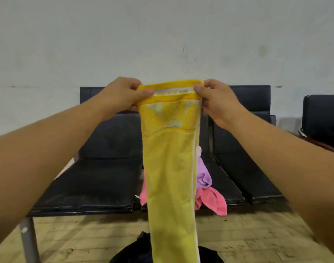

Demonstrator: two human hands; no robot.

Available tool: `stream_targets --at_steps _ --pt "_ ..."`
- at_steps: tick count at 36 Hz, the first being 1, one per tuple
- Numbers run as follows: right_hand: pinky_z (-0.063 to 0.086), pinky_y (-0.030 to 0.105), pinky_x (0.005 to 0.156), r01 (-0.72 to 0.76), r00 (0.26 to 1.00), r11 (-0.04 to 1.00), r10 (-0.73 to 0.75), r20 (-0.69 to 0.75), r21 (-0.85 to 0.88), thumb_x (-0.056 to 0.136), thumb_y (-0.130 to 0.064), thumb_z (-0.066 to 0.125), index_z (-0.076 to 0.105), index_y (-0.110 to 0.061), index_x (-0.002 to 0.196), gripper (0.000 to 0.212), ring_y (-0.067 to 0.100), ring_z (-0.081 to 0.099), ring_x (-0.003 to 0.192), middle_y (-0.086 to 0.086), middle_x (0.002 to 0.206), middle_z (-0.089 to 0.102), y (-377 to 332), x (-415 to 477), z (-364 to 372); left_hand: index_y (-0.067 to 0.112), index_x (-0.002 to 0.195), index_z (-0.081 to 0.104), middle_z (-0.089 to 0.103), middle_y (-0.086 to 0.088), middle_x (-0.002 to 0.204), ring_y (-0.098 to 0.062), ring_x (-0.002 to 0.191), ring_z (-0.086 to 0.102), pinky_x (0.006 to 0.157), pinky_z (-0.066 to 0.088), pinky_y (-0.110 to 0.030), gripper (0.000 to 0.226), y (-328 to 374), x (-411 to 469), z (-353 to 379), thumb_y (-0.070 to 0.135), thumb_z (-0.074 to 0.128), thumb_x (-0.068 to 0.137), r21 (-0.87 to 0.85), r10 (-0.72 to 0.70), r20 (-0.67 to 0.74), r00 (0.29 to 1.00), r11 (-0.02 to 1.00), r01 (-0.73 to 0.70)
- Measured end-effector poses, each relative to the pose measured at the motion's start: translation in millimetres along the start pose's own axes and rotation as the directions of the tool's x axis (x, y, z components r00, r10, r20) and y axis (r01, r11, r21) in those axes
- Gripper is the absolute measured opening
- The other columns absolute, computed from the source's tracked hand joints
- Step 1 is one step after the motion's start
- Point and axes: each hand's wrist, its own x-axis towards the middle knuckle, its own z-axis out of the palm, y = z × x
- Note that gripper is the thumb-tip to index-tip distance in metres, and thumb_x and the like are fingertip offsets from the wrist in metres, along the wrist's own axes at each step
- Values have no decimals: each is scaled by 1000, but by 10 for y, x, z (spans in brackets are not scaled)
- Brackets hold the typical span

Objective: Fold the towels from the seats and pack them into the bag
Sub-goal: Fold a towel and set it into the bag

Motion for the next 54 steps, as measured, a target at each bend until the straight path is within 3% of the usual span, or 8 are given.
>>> stream_targets --at_steps 11,18,24,28,32,37,43,54 --pt "50 56 97 -132 986 972 109 123 197 105 -22 49 58 -9 103 15 31 64 98 12 98 67 81 -76 159 18 92 55 66 4 82 -9 68 64 58 54 -25 13 -202 -204 166 23 68 92 -495 -86 -134 987 869 9" --pt "58 52 89 -265 964 914 255 75 308 103 -17 53 60 5 125 32 35 69 109 21 120 70 183 -97 218 12 117 68 72 -8 117 -20 106 70 85 58 -30 44 -734 -884 531 21 79 75 -336 -259 536 803 808 484" --pt "63 40 69 -375 925 893 379 35 248 103 -14 52 61 1 116 21 28 73 89 18 111 69 597 -39 124 8 113 73 63 -25 128 -35 111 62 104 41 -57 31 -1011 -1189 928 14 63 83 -684 -336 456 824 459 566" --pt "60 41 51 -501 845 814 533 -38 294 103 -18 54 56 -1 132 34 32 71 91 21 117 70 965 -53 55 4 124 65 71 -18 116 -30 97 71 91 52 -43 43 -947 -1152 1114 24 53 88 -806 -367 397 841 299 511" --pt "62 40 56 -629 769 680 616 173 377 106 -41 40 65 1 108 49 32 75 75 20 93 75 1277 -304 17 9 87 82 76 -12 95 -25 83 74 84 55 -33 47 -944 -1073 1271 29 42 100 -847 -351 356 866 271 458" --pt "43 46 109 -724 686 589 564 459 359 93 -71 42 68 -13 120 69 29 61 121 12 121 70 1722 -698 -48 9 89 75 72 -10 87 -24 78 72 87 54 -37 35 -1078 -973 1373 29 48 97 -894 -415 280 866 216 393" --pt "55 43 98 -737 640 651 584 498 183 88 -14 64 58 -3 134 47 28 65 120 15 132 66 2267 -1102 5 13 77 79 75 -8 83 -22 79 73 74 58 -31 44 -1425 -981 1510 35 48 97 -869 -476 291 830 233 438" --pt "60 43 87 -672 734 611 625 266 419 100 -25 54 60 -1 132 40 31 69 112 18 124 69 2407 -859 104 20 129 61 69 -6 126 -25 113 67 86 55 -43 81 -2155 -1058 1586 80 33 82 -656 -444 571 690 259 709"
